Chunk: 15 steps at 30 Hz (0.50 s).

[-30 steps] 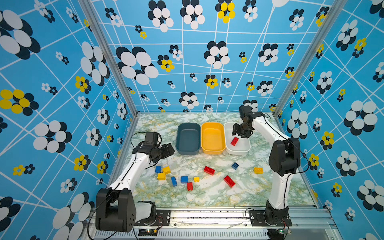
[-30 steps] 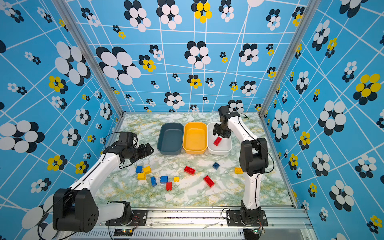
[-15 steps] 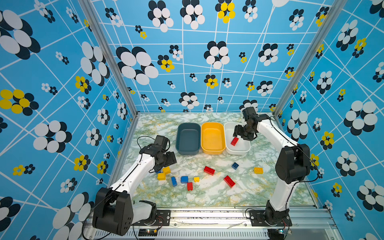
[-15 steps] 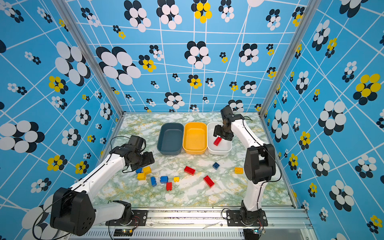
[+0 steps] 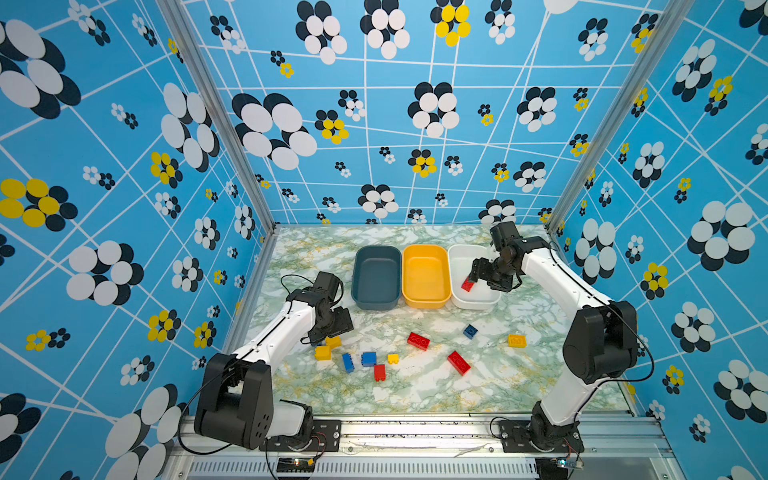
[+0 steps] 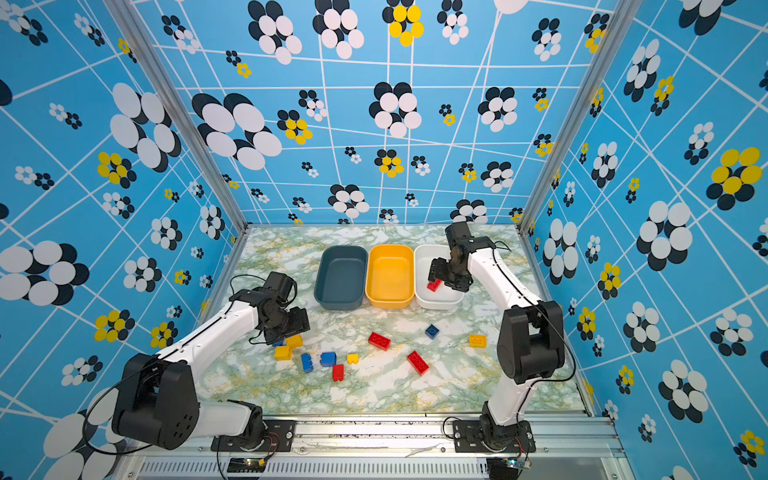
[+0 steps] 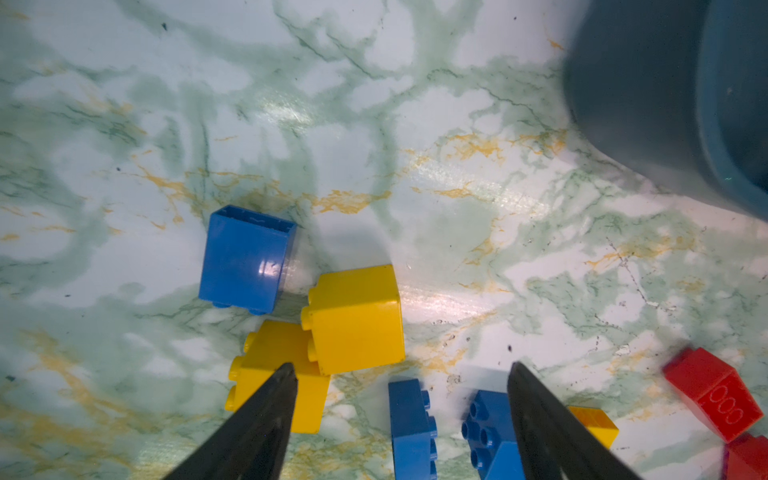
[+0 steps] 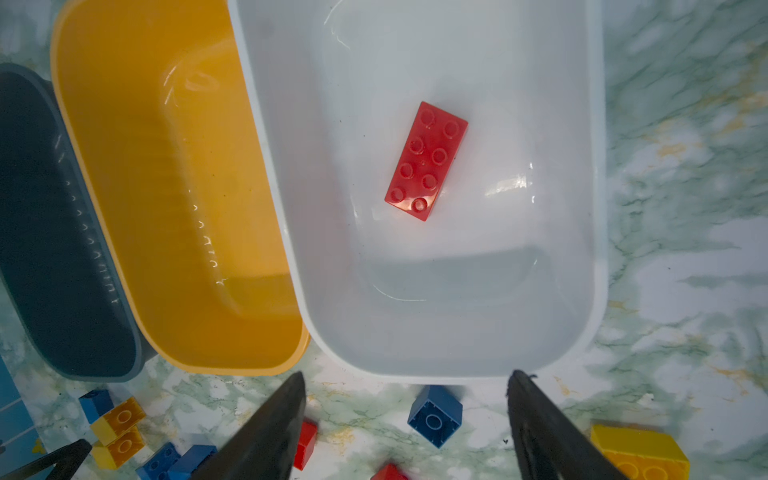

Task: Sort the legos into containers by color
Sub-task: 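Lower the left gripper onto a yellow brick and grasp it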

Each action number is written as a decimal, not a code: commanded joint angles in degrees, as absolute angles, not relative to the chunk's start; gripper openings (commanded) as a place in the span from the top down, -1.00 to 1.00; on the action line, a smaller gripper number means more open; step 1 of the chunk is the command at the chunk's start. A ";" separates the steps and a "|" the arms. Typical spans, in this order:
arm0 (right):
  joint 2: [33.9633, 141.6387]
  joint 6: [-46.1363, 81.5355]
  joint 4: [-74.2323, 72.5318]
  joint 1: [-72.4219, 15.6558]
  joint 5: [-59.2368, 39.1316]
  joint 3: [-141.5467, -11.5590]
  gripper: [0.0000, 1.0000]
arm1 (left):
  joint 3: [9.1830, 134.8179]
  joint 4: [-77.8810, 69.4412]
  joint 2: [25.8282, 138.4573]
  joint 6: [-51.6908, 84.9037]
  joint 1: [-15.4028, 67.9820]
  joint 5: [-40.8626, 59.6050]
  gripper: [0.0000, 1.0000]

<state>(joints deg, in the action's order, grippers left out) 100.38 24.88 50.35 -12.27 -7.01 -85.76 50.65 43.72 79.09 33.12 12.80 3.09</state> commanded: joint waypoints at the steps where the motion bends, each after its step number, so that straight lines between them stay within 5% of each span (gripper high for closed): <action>1: 98.55 25.70 50.63 -12.66 -7.74 -84.21 -0.56 | 50.44 43.95 80.31 34.17 13.39 1.41 -0.60; 15: 97.44 26.19 49.63 -12.61 -7.65 -82.96 -0.56 | 49.57 41.51 84.95 33.99 13.97 -0.99 -0.57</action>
<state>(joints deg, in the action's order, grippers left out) 99.48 25.32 49.95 -12.27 -7.27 -83.83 50.24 42.11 83.50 33.54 13.63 0.36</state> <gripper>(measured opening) 0.782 0.784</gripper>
